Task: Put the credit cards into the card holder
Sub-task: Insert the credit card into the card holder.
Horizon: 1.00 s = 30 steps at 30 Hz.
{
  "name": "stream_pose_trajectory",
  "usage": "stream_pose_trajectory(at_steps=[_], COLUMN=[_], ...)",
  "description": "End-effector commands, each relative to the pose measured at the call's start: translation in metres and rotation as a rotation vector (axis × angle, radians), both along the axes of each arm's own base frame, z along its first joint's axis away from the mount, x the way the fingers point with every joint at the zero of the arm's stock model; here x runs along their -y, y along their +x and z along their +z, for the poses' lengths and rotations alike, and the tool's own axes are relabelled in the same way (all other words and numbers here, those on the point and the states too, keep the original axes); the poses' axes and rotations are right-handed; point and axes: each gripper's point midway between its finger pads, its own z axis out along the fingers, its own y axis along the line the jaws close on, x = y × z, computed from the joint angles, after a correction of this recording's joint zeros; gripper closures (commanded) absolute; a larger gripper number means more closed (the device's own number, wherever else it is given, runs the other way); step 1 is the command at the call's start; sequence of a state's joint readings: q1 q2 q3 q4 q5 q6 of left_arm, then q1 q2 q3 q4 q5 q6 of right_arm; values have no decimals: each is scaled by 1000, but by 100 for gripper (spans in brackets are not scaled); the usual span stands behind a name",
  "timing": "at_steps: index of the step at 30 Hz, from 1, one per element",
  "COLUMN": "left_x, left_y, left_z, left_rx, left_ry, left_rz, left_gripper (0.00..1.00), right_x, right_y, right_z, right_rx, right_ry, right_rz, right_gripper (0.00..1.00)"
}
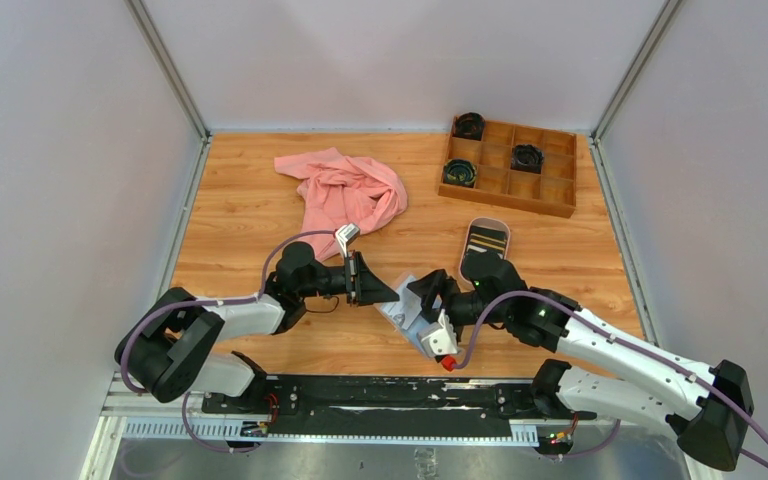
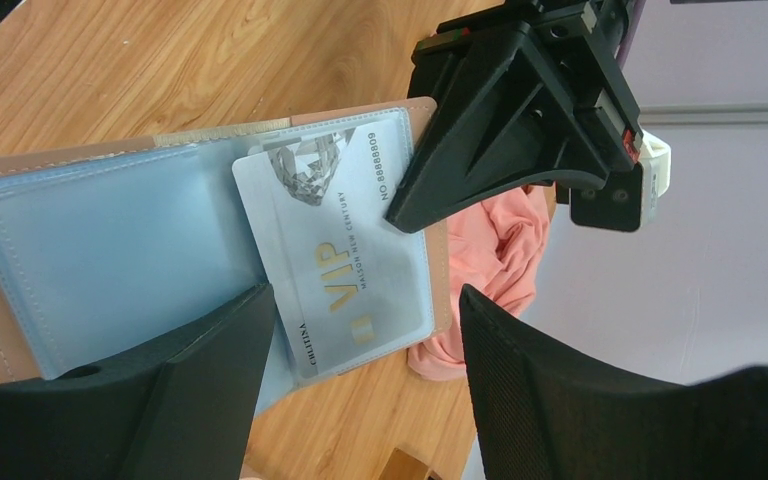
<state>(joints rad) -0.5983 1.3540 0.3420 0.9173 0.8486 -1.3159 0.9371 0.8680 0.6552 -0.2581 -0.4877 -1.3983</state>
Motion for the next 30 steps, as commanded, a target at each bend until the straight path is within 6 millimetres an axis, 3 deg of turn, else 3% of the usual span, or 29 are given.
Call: stream_pose_trajectory(at_steps=[1,14,23,30], left_x=[4,5,4,2], left_y=[-10,-7,-8,-12], left_z=[5,13,17,11], left_rx=[15,22,16,6], left_ry=[-16,-39,-60,-50], left_rz=[-40,-19,-24,-23], left_gripper=[99,100,100,96], right_x=[-18,-17,-23,-29], right_y=[2,-28,-23,-9], right_z=[33,12,9,26], right_rx=[-2,-93,-59,-30], right_ry=[138,77,83,148], right_rz=[-10,87,76,6], right_gripper=[30,29,28,29])
